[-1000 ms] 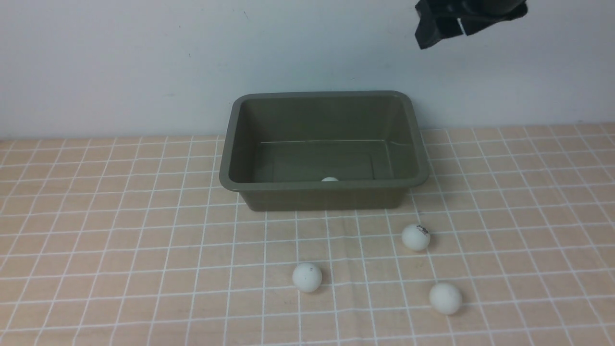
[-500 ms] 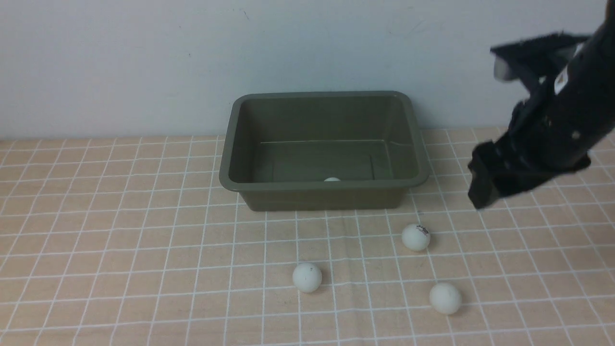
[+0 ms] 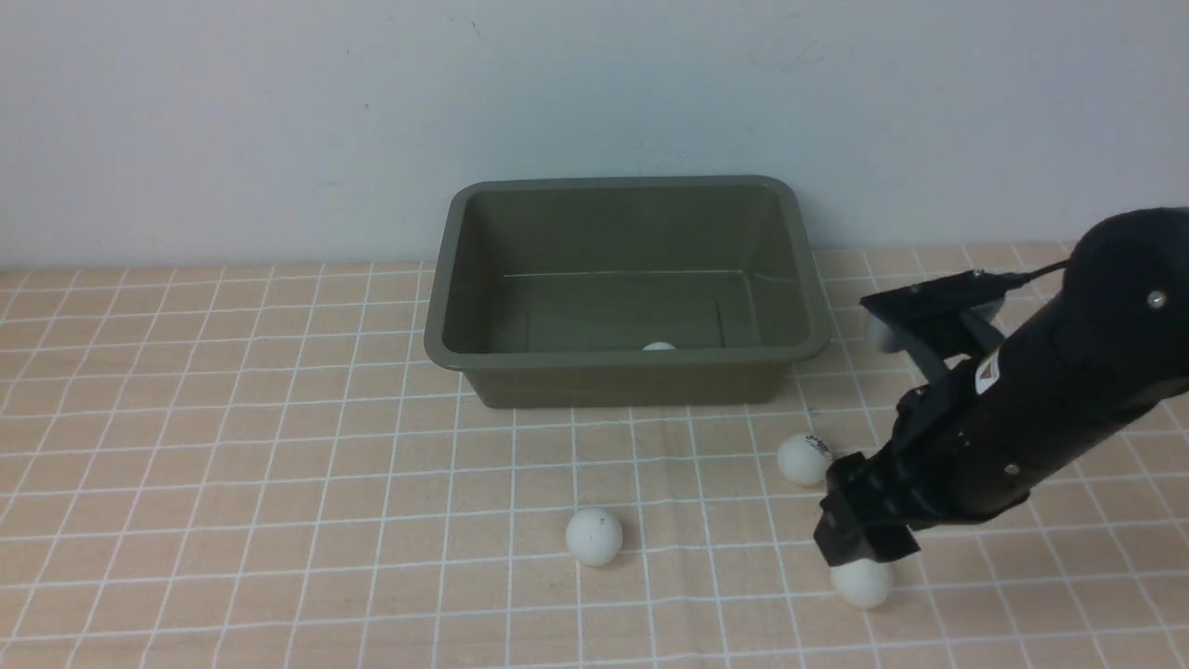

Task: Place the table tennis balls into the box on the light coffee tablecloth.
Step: 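Reach for and grasp a ping pong ball on the table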

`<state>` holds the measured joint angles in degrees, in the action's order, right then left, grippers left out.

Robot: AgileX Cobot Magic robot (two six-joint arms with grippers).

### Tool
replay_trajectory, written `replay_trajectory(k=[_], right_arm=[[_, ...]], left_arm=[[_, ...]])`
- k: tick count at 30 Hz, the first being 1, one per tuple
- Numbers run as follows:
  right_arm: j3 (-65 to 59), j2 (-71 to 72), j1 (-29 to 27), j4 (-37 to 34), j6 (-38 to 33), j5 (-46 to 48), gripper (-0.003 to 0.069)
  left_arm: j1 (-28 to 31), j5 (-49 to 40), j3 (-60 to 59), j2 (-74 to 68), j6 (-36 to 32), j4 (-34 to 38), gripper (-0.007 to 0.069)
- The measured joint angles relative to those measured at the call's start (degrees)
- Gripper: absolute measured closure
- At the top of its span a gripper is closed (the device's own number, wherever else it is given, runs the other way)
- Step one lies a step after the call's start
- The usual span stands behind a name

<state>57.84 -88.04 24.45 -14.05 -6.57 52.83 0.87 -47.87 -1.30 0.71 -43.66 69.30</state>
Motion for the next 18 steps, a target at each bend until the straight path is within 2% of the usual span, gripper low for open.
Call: replay_trajectory(k=[2,4,7,10,18], right_arm=[[-0.1,0.0,2.4,1.1,0.2,-1.3,0.0139],[-0.1,-0.3,5.0,5.1,2.4,-2.2,0.0139],[-0.1,-1.2,6.2,12.3,8.1,-2.7,0.0139],[-0.1,-1.6,6.2,16.5,11.9,-2.7,0.0139],[-0.1,-3.9,6.2,17.8,13.8,-3.3,0.0139]], left_arm=[[0.0,0.0,0.0,0.0,0.0,0.0,0.0693],[0.0,0.0,0.0,0.0,0.0,0.0,0.0693],[0.0,0.0,0.0,0.0,0.0,0.0,0.0693],[0.0,0.0,0.0,0.0,0.0,0.0,0.0693],[0.0,-0.1,0.0,0.0,0.0,0.0,0.0693]])
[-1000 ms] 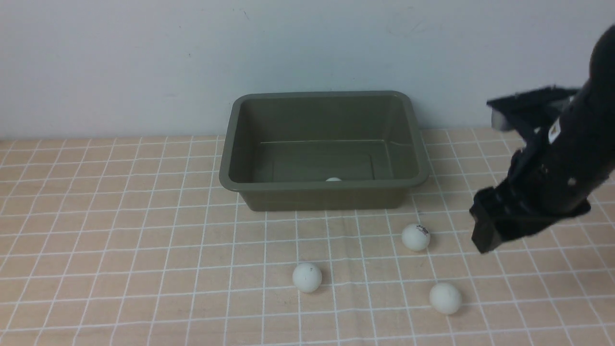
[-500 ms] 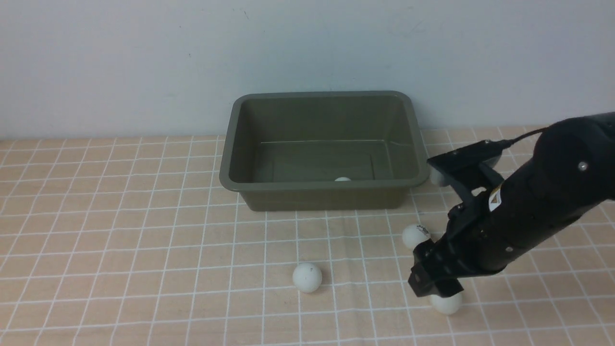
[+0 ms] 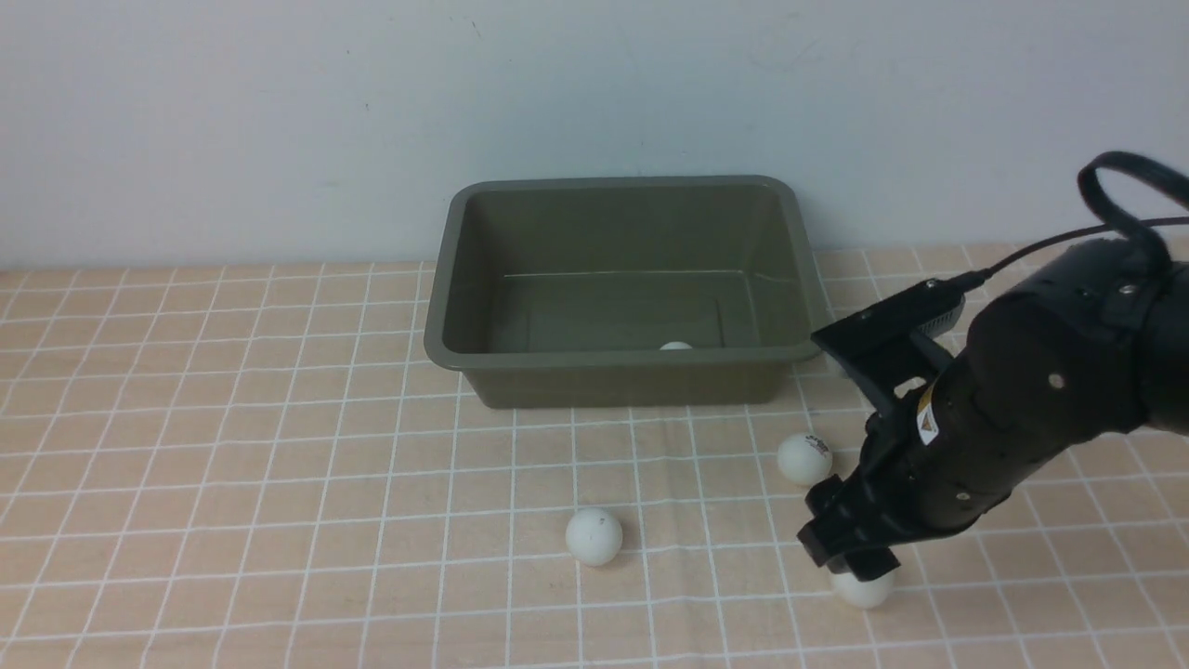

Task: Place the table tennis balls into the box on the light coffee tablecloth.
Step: 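Reach for and grasp a ping pong ball on the table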

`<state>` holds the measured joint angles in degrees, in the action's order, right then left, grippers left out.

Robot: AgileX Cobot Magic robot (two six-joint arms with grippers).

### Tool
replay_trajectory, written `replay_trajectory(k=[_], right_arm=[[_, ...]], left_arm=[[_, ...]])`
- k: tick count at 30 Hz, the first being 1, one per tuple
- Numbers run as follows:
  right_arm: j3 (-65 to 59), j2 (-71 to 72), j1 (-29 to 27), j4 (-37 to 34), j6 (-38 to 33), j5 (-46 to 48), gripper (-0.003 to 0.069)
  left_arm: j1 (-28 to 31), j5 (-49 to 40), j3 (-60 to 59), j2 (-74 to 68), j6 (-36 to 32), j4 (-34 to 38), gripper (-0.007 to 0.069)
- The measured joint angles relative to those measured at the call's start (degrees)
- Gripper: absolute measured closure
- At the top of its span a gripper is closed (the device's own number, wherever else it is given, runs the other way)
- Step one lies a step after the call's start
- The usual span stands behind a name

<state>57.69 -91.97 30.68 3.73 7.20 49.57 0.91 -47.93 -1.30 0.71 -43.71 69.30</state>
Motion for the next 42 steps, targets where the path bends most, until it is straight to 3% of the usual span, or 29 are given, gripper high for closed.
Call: replay_trajectory(k=[20,24,30,42], right_arm=[[0.0,-9.3,0.0,3.4,0.9,-3.8,0.0141],[0.0,-10.4,0.0,3.8,0.9,-4.2,0.0169],[0.0,-10.9,0.0,3.8,1.0,-4.5,0.0300],[2.9,-7.4,0.0,1.3,0.0,3.1,0.0300]], left_arm=[[0.0,0.0,0.0,0.0,-0.1,-0.1,0.0693],[0.0,0.0,0.0,0.0,-0.1,-0.1,0.0693],[0.0,0.0,0.0,0.0,-0.1,-0.1,0.0693],[0.0,0.0,0.0,0.0,-0.1,-0.1,0.0693]])
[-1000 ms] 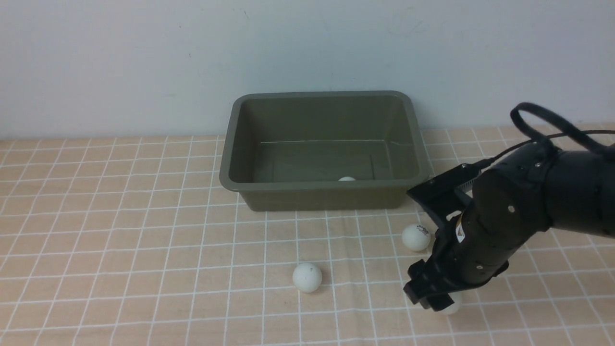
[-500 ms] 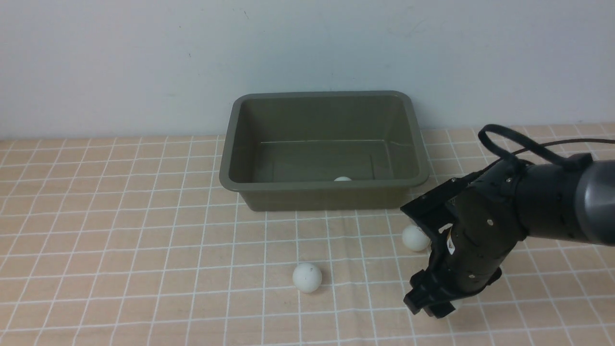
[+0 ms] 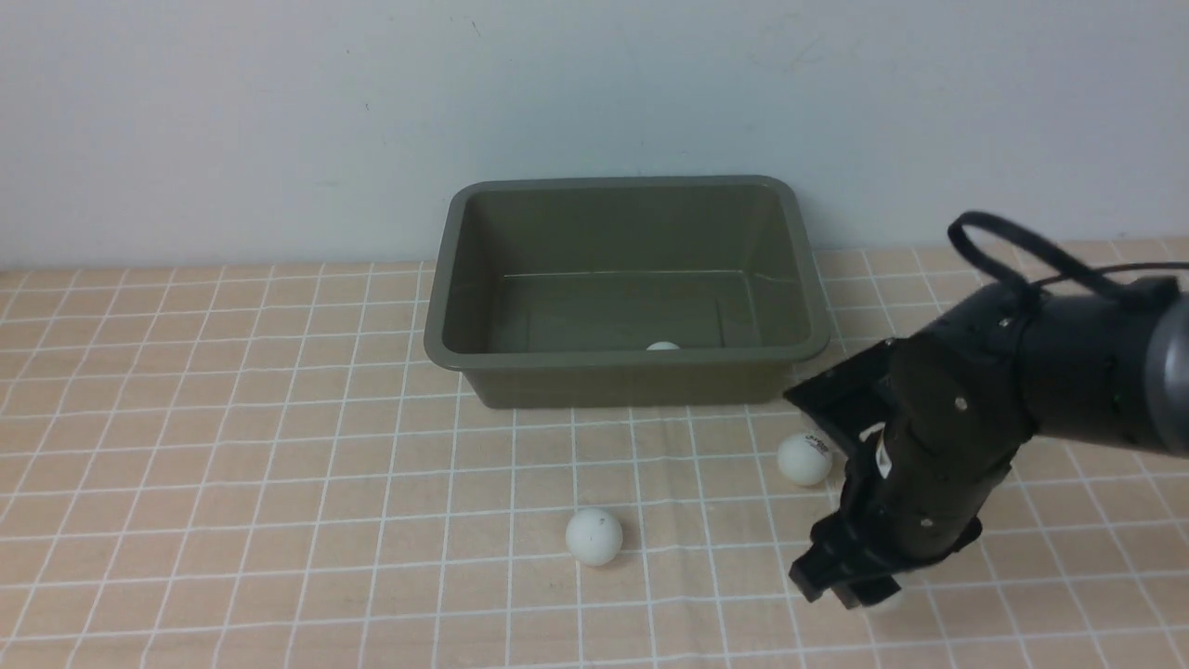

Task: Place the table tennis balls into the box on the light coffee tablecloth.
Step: 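Reach for and grasp a ping pong ball on the table, then release the ping pong ball into the bin and lift the gripper away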

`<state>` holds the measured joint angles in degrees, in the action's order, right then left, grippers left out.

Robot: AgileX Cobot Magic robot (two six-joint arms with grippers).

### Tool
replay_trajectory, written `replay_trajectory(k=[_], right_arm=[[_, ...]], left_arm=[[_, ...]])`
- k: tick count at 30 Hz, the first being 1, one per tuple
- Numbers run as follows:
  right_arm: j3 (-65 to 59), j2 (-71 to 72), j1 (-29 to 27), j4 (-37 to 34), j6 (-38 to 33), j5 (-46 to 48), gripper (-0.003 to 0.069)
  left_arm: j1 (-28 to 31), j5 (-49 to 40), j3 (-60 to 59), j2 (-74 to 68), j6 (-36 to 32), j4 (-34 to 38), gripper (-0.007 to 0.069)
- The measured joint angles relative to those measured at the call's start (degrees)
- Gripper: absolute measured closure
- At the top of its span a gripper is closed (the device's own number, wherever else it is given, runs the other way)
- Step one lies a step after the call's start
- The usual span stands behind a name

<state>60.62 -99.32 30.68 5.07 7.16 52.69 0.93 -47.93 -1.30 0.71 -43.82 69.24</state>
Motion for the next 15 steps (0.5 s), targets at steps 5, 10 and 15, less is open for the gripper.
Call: replay_trajectory(k=[5,10,15], right_arm=[[8.4,3.2,0.0,-1.0,-0.7,2.2,0.0300],[19.0,1.0,0.0,0.0,-2.0,0.4,0.0300],[28.9,-7.4,0.0,3.8,-2.3,-0.2,0.0300]], left_arm=[[0.0,0.0,0.0,0.0,0.0,0.0,0.0693],[0.0,0.0,0.0,0.0,0.0,0.0,0.0693],[0.0,0.0,0.0,0.0,0.0,0.0,0.0693]])
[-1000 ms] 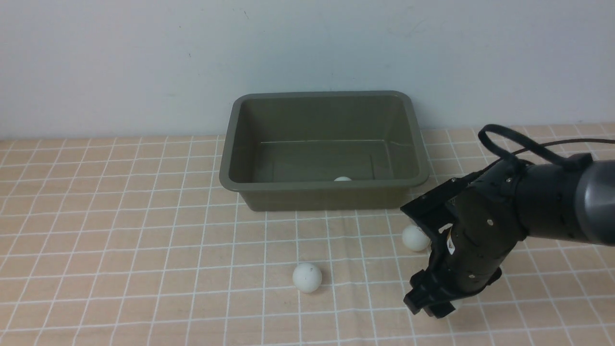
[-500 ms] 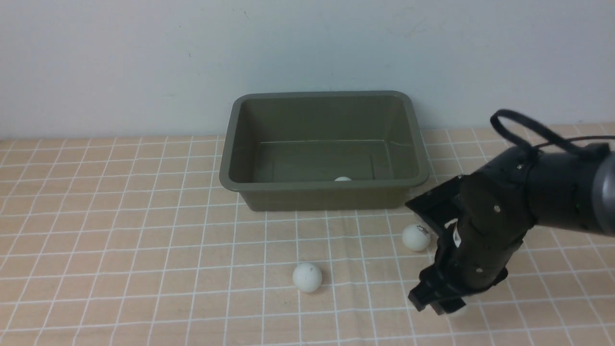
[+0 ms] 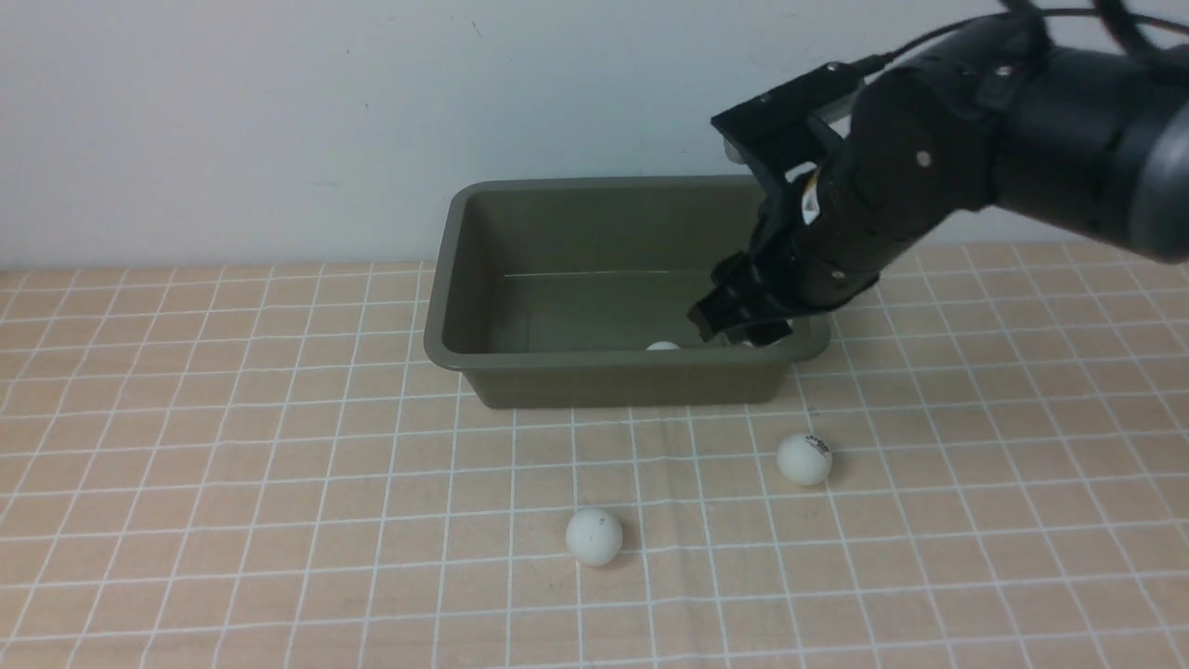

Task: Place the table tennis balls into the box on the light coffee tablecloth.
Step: 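Release the ping pong ball into the bin and lift the gripper away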

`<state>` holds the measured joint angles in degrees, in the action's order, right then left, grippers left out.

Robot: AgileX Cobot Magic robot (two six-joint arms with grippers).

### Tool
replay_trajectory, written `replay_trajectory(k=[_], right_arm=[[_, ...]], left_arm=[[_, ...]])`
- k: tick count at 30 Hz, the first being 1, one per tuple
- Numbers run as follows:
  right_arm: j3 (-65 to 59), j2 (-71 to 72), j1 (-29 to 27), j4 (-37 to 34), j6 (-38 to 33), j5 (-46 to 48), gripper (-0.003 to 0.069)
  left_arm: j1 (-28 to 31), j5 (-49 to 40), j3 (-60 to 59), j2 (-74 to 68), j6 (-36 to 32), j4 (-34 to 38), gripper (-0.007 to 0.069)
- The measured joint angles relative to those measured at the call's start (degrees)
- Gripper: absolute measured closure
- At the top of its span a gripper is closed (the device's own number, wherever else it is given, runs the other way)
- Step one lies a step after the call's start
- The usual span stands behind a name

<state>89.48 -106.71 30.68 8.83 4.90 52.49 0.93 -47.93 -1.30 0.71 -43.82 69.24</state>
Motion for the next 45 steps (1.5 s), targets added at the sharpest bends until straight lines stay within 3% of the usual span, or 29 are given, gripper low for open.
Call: replay_trajectory(k=[11,21,28,40,45], right_arm=[[17.4,-16.5,0.0,3.0,-0.1,0.8,0.0300],[20.8,-21.9,-1.8,1.7,-0.1,1.2,0.0244],[24.1,-22.2,-2.1,1.2,-0.1,3.5,0.0223],[29.4,-13.6,-3.4,1.5,-1.8,17.8,0.0223],[29.4,-10.8,-5.3,0.8,-2.6,19.1,0.0223]], left_arm=[[0.0,0.0,0.0,0.0,-0.1,0.0,0.0693],[0.0,0.0,0.0,0.0,-0.1,0.0,0.0693],[0.0,0.0,0.0,0.0,-0.1,0.0,0.0693],[0.0,0.0,0.0,0.0,-0.1,0.0,0.0693],[0.0,0.0,0.0,0.0,-0.1,0.0,0.0693]])
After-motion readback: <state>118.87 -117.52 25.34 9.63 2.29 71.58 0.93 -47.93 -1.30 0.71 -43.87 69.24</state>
